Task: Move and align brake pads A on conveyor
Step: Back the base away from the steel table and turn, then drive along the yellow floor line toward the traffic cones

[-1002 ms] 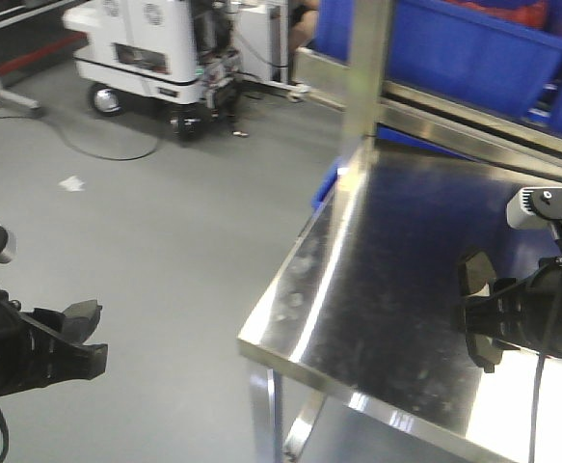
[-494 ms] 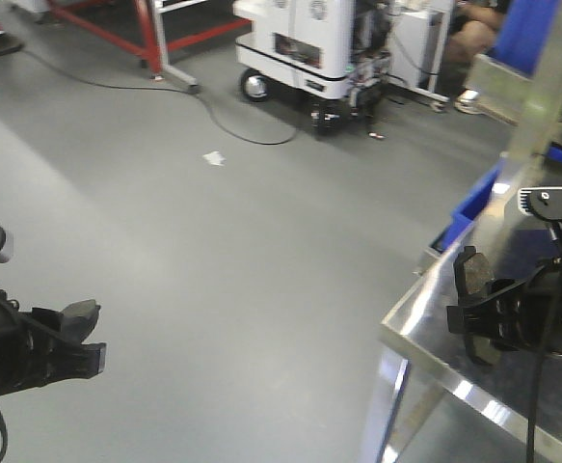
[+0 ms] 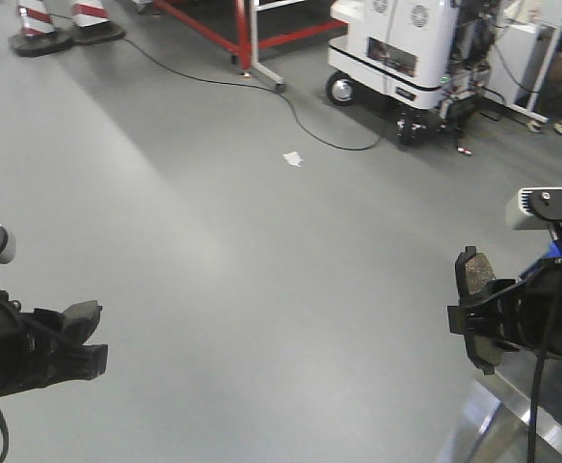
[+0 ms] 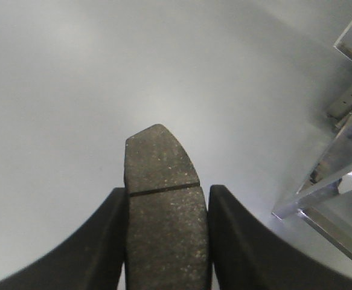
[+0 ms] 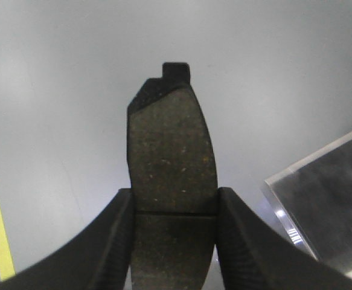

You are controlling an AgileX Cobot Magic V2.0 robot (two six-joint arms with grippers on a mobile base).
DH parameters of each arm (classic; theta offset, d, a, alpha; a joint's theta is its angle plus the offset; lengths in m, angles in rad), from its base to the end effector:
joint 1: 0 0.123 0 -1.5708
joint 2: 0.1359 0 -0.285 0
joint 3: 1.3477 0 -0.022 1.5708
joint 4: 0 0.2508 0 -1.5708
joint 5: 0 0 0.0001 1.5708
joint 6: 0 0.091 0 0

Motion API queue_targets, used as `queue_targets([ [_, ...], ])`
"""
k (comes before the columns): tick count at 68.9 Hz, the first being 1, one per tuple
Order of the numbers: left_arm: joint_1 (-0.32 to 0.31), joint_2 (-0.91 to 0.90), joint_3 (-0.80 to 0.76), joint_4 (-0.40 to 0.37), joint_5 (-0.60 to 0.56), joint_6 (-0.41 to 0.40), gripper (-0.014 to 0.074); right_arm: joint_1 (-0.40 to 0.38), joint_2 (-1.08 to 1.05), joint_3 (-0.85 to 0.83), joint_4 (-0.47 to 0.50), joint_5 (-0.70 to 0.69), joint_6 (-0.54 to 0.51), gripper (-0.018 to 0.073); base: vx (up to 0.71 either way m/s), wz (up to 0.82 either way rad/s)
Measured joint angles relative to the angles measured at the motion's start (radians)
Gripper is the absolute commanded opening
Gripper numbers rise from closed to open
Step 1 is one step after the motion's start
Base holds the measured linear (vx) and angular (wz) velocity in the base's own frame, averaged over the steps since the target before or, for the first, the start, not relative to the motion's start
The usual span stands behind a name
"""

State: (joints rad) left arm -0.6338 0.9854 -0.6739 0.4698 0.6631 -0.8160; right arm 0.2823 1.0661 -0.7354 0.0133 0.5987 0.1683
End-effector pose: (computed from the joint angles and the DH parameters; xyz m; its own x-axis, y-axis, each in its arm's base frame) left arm 0.1636 -0.0887 0.2807 -0.7166 0.0240 -0.6971 0.1273 0.9871 -0.0969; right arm 0.1981 0.0582 0.2818 -0.7556 -0.0335 -0.6542 -0.1510 0.9807 0.1242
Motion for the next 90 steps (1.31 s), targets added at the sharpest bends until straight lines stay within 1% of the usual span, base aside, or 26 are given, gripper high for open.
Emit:
queue_targets([
  [38, 0.000, 0.000, 0.000, 0.000, 0.000, 0.000, 0.0072, 0.000, -0.001, 0.000, -0.001, 0.000, 0.000, 0.0060, 0.12, 0.46],
  [76, 0.000, 0.000, 0.000, 0.000, 0.000, 0.000, 0.0072, 0.000, -0.001, 0.000, 0.000, 0.000, 0.000, 0.0060, 0.16, 0.57],
  [90, 0.000, 0.000, 0.000, 0.000, 0.000, 0.000, 0.0072, 0.000, -0.001, 0.000, 0.000, 0.000, 0.000, 0.0060, 0.19, 0.38],
])
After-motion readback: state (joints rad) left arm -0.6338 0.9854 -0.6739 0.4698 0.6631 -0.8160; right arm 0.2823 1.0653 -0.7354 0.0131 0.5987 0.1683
